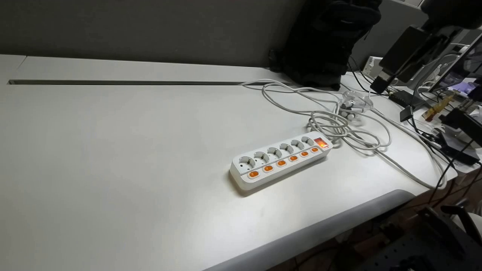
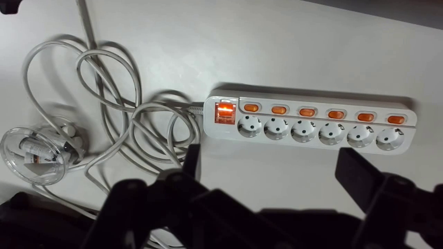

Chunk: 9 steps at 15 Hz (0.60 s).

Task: Turn on the fourth switch

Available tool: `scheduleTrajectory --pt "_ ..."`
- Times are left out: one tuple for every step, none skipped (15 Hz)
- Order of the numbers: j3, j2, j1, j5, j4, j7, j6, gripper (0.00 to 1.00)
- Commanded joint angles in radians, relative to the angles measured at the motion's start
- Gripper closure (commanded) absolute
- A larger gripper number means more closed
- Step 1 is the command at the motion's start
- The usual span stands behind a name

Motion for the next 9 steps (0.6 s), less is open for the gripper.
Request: scheduleTrajectory --pt "0.002 0.066 0.007 0.016 0.012 0.012 0.04 0.0" --pt "0.0 0.098 0.011 0.02 0.011 0.014 0.073 0.0" --pt "-0.007 0.128 0.025 0.041 0.011 0.007 0.103 0.0" --pt "-0.006 0.172 0.032 0.056 0.009 0.012 0.148 0.0" --pt "-0.005 0.216 0.042 0.073 0.011 0.005 0.183 0.0" --pt "-0.004 0.258 0.05 0.089 0.012 0.0 0.221 0.0" --pt "-0.003 0.301 0.062 0.109 0.014 -0.009 0.255 0.0" --pt "-0.002 0.342 0.077 0.136 0.019 -0.024 0.279 0.0" --pt "0.0 0.379 0.09 0.165 0.02 -0.039 0.298 0.07"
